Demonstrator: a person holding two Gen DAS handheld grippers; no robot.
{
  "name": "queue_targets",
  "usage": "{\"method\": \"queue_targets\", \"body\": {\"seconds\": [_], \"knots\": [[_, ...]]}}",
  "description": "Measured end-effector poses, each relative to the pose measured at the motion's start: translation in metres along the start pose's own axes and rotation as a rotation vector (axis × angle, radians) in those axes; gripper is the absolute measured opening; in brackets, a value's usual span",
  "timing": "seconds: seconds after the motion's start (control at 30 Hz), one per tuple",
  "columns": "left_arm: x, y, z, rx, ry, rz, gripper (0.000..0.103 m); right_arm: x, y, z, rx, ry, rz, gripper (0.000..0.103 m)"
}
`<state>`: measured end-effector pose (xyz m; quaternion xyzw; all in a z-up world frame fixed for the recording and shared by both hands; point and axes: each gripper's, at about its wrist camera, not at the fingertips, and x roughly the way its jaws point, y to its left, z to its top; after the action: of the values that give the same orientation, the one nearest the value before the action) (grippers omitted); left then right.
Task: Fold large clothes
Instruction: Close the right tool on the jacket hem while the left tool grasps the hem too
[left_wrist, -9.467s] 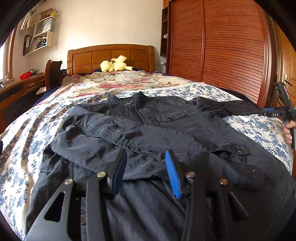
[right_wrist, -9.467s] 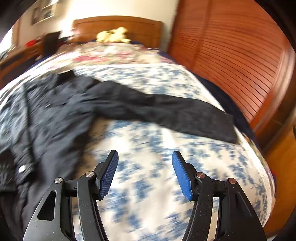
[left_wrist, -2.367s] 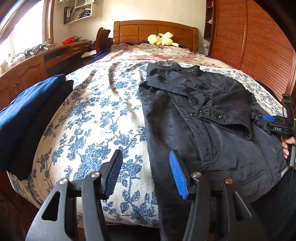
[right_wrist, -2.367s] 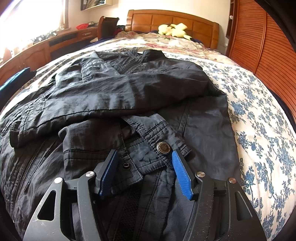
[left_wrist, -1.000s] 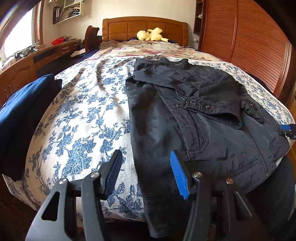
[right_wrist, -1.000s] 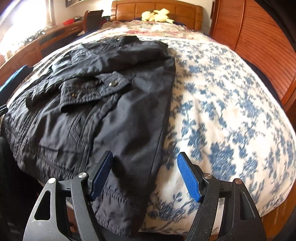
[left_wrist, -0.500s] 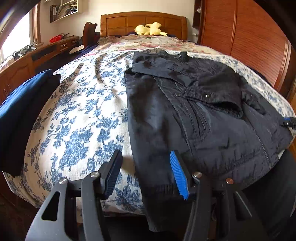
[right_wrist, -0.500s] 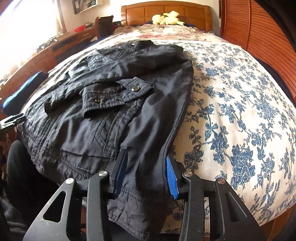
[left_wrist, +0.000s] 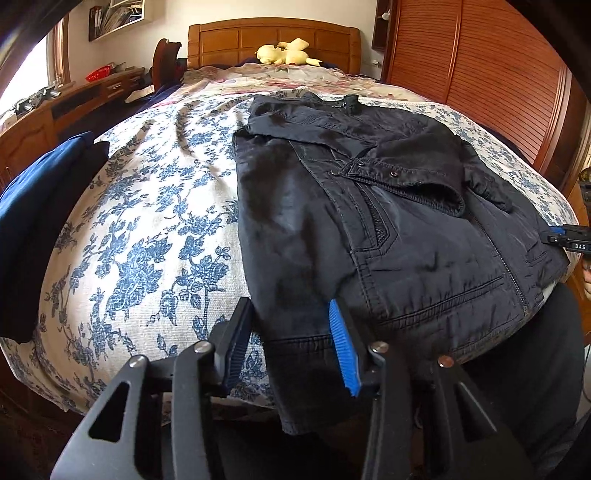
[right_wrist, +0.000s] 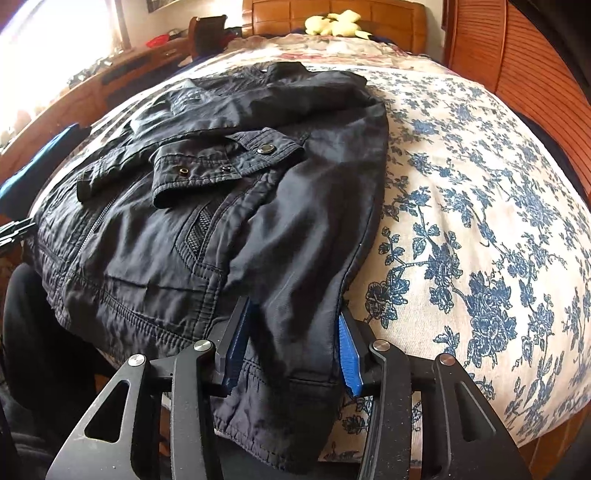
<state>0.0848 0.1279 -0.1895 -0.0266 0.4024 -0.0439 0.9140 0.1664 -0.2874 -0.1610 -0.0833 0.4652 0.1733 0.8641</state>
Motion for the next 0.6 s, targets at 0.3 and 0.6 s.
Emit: {"method": "queue_targets", "body": {"seconds": [0.3,0.6], "knots": [[-0.006,0.000,-0.006,0.018,0.023,-0.011,0.041,0.000,0.000,-0.002,0.000,-0.013,0.001,0.047],[-0.013,0.001,0.001,0.006,-0.003,0.022,0.008,-0.001,0.005,0.000,-0.029,-0.012,-0.020,0.042]]}}
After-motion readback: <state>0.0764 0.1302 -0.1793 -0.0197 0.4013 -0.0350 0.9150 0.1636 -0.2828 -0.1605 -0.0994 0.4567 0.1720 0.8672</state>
